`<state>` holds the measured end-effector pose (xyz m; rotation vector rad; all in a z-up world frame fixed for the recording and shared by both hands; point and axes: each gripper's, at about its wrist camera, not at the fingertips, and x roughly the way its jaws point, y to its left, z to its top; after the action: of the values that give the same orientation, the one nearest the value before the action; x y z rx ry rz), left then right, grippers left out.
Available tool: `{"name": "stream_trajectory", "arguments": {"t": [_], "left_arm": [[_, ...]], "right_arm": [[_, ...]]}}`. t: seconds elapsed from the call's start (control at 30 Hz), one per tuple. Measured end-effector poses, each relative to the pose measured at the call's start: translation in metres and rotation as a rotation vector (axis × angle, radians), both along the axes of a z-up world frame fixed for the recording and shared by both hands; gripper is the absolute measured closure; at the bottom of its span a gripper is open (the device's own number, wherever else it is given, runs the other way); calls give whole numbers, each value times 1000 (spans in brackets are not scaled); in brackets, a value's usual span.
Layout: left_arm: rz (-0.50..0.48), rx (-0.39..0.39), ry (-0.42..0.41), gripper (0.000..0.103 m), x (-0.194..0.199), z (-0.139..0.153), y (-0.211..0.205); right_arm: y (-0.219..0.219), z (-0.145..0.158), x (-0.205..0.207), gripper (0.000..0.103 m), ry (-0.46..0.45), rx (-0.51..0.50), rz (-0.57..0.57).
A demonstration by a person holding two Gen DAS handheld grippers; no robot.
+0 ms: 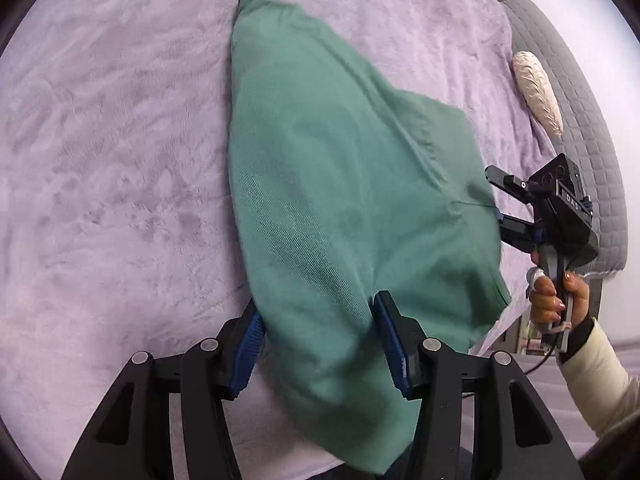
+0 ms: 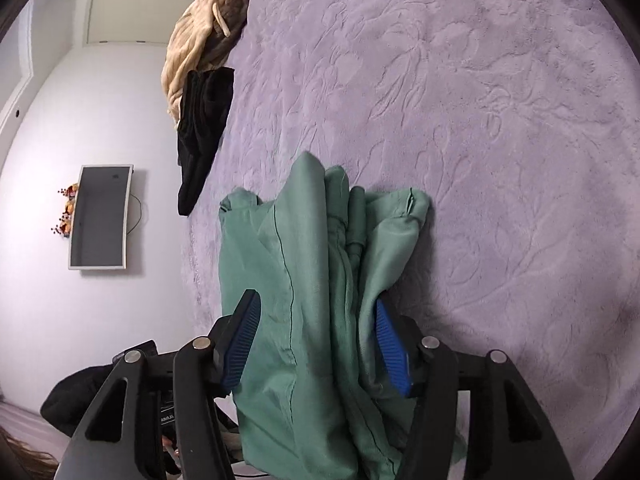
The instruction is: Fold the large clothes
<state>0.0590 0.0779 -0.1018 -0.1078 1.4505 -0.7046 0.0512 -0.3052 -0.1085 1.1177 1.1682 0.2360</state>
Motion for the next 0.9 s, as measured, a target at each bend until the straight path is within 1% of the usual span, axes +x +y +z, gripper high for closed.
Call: {"name": "stream_trajectory", "arguments": {"t": [0.07,0.13,0.17,0.23,0.27,0.33,0.4,0.43,0.47,0.53,0.57,0.63,0.7,0.77,0.9], "left_arm": [[25,10,-65,48,11,13,3],[91,27,-136,48,33,21,-1],[141,36,-163,48,47,22,1],[189,66,-193,48,65,15,-2],[197,91,-205,48,73,8,-5],[173,122,-215,48,81,-7,-15],[145,152,-241,40,79,-16,-29],[133,171,-263,33,77,-19,-40],[122,197,-287,30,74,-21,-43],[126,218,-296,29,71,-22,-49],[132,218,-280,29,69,-19,-45],[132,234,-270,29,64,-12,-40],[118,270,-293,29,52,1,-38],[97,265,-298,29,36,14,-36],[46,244,-270,29,-2,28,-32]], "right_arm": [[4,1,8,85,19,-75,36],[4,5,9,87,13,-136,45],[3,5,8,88,20,-171,40],[-2,-4,5,89,48,-238,27],[-6,-11,3,89,69,-245,14],[-15,-31,-7,89,112,-217,-25],[-20,-41,-12,89,125,-186,-55],[-22,-42,-14,87,129,-171,-70],[-23,-41,-15,84,135,-164,-78],[-25,-33,-20,81,148,-170,-75],[-25,-26,-22,78,145,-181,-65],[-23,-10,-31,77,133,-209,-33],[-16,6,-41,77,112,-217,13],[-6,21,-51,77,97,-233,59],[15,47,-72,77,70,-252,121]]}}
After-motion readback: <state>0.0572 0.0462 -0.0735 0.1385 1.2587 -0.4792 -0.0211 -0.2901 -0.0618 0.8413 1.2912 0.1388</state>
